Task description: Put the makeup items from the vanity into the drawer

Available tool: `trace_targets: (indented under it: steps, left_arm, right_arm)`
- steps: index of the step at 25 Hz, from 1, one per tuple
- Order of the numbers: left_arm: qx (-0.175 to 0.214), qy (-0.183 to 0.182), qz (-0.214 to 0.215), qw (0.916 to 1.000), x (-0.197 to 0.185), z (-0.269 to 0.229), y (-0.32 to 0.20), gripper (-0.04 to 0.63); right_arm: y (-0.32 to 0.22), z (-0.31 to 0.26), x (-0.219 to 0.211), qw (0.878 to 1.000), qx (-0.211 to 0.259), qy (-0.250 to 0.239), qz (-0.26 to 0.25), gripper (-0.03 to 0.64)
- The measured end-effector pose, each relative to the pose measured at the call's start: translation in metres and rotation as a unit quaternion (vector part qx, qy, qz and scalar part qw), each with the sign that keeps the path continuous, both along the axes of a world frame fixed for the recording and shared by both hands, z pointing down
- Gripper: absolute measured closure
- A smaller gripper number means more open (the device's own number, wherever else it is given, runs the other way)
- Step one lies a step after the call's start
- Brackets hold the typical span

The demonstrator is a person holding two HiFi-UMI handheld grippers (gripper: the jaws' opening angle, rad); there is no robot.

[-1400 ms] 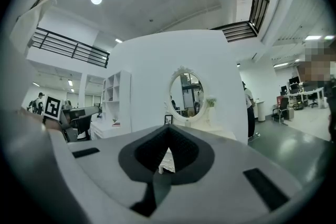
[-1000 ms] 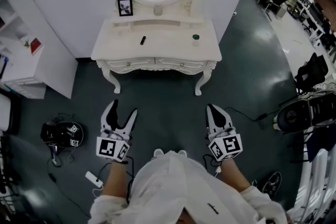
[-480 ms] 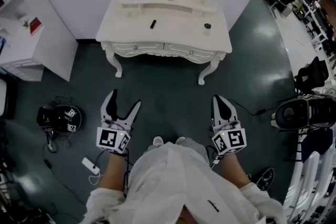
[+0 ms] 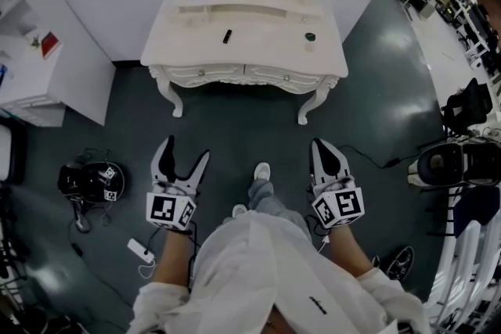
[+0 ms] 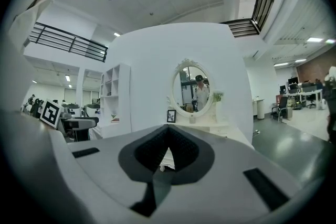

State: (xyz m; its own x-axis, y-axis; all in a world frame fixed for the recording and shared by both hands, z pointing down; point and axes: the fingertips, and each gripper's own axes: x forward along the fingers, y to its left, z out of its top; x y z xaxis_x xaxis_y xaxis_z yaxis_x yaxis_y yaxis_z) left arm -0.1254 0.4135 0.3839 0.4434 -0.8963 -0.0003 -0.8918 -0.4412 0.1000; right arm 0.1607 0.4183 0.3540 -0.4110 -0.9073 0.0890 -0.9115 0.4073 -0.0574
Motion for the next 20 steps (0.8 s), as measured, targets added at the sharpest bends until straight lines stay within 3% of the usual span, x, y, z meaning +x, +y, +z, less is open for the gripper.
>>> trace_targets:
  steps: [9,20]
  left_arm:
    - [-0.002,0.024,-0.006,0.9997,0.016,-0.012,-0.072,0.224]
    - [0.004,0.008,-0.012,0.9999,0.068,-0.028,-0.189,0.225]
  right_arm:
    - [-0.068,0.006,-0.008,0.999,-0.001,-0.015,-0.029,0.598]
    - [-0.192,0.004,0.004,0.997,-0.003,-0.023,-0.078,0.600]
